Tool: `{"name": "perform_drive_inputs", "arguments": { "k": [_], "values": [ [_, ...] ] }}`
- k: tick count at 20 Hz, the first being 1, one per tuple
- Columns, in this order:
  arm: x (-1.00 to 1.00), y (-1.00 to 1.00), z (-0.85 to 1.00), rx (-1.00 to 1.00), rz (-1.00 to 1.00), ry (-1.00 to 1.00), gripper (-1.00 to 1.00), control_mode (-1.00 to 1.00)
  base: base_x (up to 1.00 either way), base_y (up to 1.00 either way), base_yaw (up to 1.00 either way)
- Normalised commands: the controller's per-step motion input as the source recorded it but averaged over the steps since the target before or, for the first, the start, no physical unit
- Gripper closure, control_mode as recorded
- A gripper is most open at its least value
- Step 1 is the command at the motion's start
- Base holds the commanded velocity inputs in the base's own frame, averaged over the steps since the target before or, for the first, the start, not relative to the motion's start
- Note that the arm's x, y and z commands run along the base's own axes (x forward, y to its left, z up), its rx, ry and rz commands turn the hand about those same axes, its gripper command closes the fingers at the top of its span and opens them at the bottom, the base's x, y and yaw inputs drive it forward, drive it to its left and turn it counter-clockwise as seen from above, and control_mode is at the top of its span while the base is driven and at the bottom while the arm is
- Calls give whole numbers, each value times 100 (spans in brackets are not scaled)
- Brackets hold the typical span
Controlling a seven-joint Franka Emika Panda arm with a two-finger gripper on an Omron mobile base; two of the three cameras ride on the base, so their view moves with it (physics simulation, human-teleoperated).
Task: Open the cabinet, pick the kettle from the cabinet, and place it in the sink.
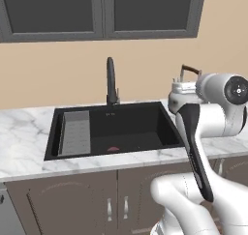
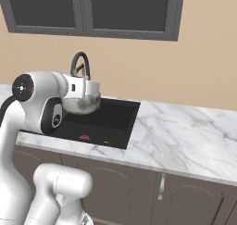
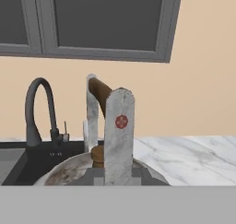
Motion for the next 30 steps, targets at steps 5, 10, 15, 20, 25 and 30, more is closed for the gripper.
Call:
{"name": "perform_drive_inputs", "arguments": {
  "k": [5,10,15,20,25,30],
  "values": [
    [-7,-6,-7,0,-1,0,100,-100,0,0,0],
    [-3,-17,-11,12,0,0,100,-100,0,0,0],
    [4,-29,-8,23,9,8,100,-100,0,0,0],
    [13,-25,-9,12,31,4,100,-100,0,0,0],
    [27,-14,-11,1,41,10,100,-100,0,0,0],
    [31,-3,-15,0,36,3,100,-100,0,0,0]
  ]
}}
